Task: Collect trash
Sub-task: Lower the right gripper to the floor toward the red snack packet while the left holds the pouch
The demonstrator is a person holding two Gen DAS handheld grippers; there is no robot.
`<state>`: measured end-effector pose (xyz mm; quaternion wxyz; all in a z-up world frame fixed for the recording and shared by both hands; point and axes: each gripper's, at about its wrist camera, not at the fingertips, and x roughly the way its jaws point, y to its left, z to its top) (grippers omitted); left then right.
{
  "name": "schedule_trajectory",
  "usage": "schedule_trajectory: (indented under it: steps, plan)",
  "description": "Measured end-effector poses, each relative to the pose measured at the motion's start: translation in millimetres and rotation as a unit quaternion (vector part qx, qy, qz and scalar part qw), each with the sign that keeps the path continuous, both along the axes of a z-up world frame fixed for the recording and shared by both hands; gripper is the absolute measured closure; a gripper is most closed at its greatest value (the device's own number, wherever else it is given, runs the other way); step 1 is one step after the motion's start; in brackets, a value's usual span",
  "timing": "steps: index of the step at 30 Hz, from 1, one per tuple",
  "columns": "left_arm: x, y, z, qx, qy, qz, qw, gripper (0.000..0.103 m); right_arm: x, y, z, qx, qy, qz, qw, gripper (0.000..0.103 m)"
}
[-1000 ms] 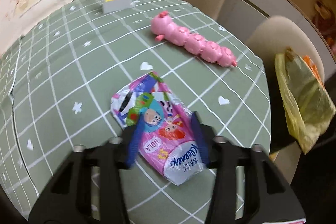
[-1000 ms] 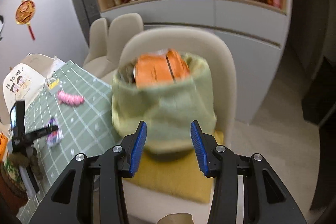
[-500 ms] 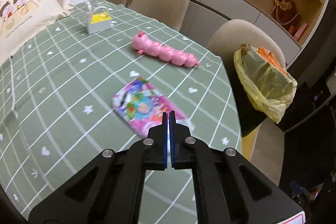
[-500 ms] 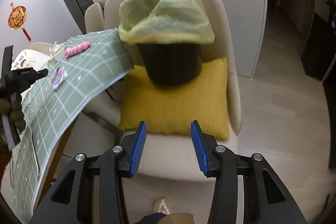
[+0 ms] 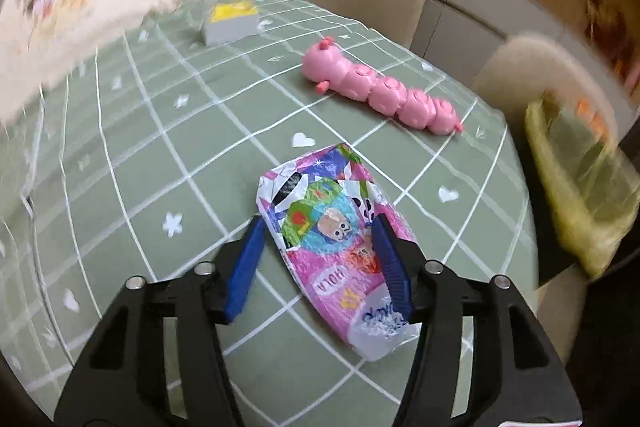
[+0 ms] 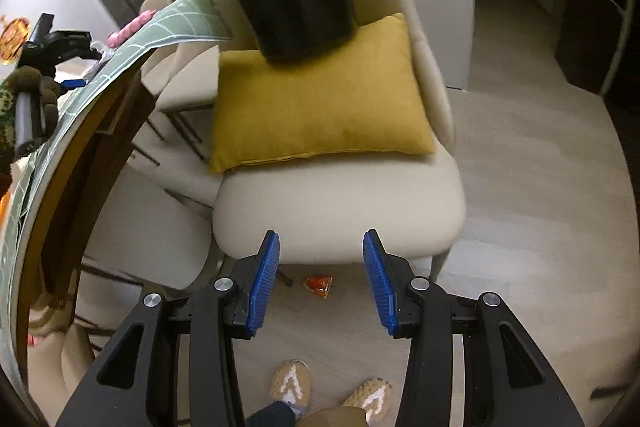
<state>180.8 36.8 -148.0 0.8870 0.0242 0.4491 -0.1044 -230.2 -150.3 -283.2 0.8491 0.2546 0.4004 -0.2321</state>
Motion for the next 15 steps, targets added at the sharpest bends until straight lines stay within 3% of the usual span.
schedule_trajectory:
  steps: [1, 2, 8, 15]
  plan:
    - [-2.3, -5.1, -0.9, 0.012, -0.006, -0.009, 0.9999, 0.090, -2.7, 4.1, 3.8, -0.002, 0.001, -0.010, 1.000, 0.062]
    - [-6.2, -10.5, -1.1, 0.021, -0.009, -0.021, 0.9995, 0.100, -4.7, 6.5, 8.7, -0.004, -0.002, -0.015, 1.000, 0.061]
    - [-41.6, -19.1, 11.2, -0.028, 0.014, -0.098, 0.9947, 0.102, -17.7, 17.7, 25.7, -0.018, -0.003, -0.030, 0.999, 0.062]
    - [-126.0, -15.9, 47.8, -0.120, 0.022, -0.173, 0.9773, 0.102, -30.0, 7.7, 31.6, -0.058, 0.011, -0.016, 0.998, 0.061]
